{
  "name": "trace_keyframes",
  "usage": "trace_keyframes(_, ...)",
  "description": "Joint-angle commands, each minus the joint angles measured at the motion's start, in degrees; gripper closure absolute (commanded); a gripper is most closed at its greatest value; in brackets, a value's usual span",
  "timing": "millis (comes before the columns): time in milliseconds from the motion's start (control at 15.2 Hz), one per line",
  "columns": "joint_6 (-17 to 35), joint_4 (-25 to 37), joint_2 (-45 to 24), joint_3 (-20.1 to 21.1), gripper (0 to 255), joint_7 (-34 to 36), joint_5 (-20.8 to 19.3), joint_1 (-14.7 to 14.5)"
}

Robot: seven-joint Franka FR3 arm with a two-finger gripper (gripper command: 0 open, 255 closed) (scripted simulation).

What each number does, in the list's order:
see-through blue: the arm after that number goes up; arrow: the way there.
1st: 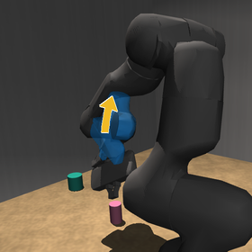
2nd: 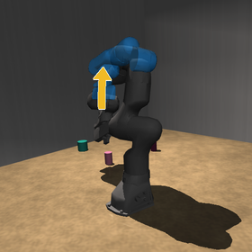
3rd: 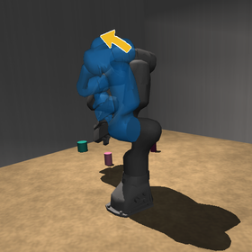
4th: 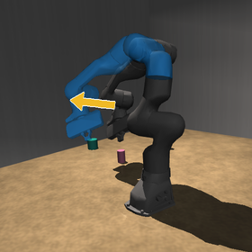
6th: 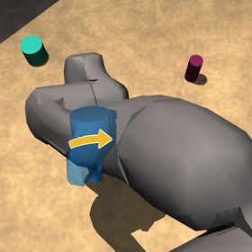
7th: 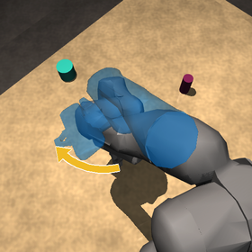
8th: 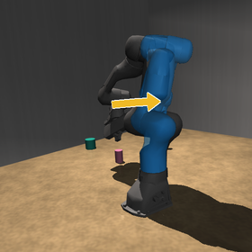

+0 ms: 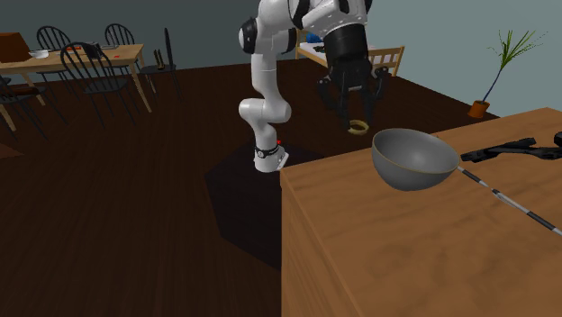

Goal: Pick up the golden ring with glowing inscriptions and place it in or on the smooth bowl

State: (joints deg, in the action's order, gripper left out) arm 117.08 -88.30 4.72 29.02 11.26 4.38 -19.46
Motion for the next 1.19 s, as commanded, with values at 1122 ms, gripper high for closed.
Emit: trace_keyframes(1122,1.7,3.8,-8.0,10.0,255,21.5,-15.9,-9.1)
